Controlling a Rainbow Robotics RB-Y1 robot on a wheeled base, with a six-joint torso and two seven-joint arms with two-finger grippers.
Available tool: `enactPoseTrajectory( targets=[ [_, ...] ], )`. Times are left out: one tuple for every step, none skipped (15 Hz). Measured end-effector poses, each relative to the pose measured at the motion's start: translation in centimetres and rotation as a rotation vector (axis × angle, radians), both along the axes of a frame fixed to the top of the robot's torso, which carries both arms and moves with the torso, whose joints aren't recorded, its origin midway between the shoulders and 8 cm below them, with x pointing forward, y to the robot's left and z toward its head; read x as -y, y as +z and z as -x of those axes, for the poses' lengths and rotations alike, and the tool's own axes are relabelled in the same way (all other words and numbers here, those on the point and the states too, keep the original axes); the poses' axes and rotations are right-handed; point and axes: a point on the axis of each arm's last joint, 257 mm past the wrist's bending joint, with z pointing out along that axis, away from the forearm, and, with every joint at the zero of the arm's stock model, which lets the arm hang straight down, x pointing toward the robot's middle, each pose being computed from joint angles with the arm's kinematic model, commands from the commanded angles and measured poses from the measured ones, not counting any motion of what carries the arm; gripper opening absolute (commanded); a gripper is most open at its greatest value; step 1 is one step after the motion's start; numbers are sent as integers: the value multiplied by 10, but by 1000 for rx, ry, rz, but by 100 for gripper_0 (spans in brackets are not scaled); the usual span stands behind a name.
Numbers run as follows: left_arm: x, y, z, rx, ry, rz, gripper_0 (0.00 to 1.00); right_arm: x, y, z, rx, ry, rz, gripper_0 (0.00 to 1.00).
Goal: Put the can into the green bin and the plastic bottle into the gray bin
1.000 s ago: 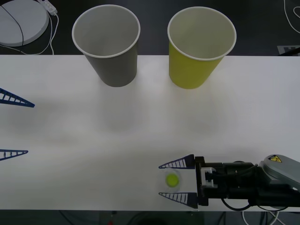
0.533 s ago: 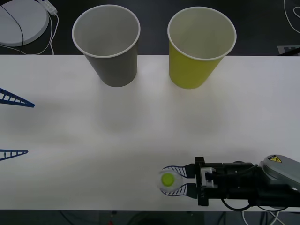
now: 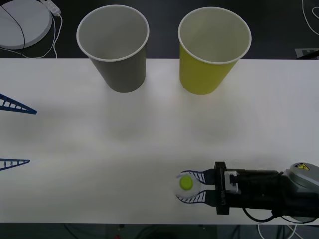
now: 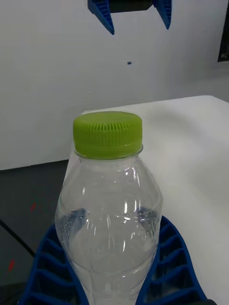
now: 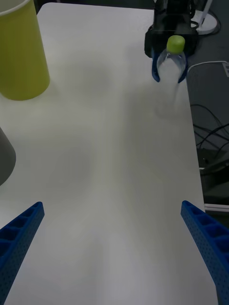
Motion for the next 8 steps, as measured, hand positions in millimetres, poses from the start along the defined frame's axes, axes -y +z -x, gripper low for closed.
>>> enactPoseTrajectory(
  targets=[
    [0,0,0,0,0,0,100,2,4,-2,-7,-9,-9,0],
    [0,0,0,0,0,0,100,6,7,-5,-15,-20,-13,0],
    [0,0,0,0,0,0,100,9,11,-8,-23,-36,-16,0],
    [0,0,0,0,0,0,100,13,15,-10,-28,-52,-18,0],
    [0,0,0,0,0,0,100,16,20,-12,-33,-73,-20,0],
    [0,0,0,0,0,0,100,19,25,-14,-39,-102,-22,0],
    [0,0,0,0,0,0,100,23,30,-16,-45,-131,-23,0],
    [0,0,0,0,0,0,100,28,35,-19,-50,-166,-19,0]
  ],
)
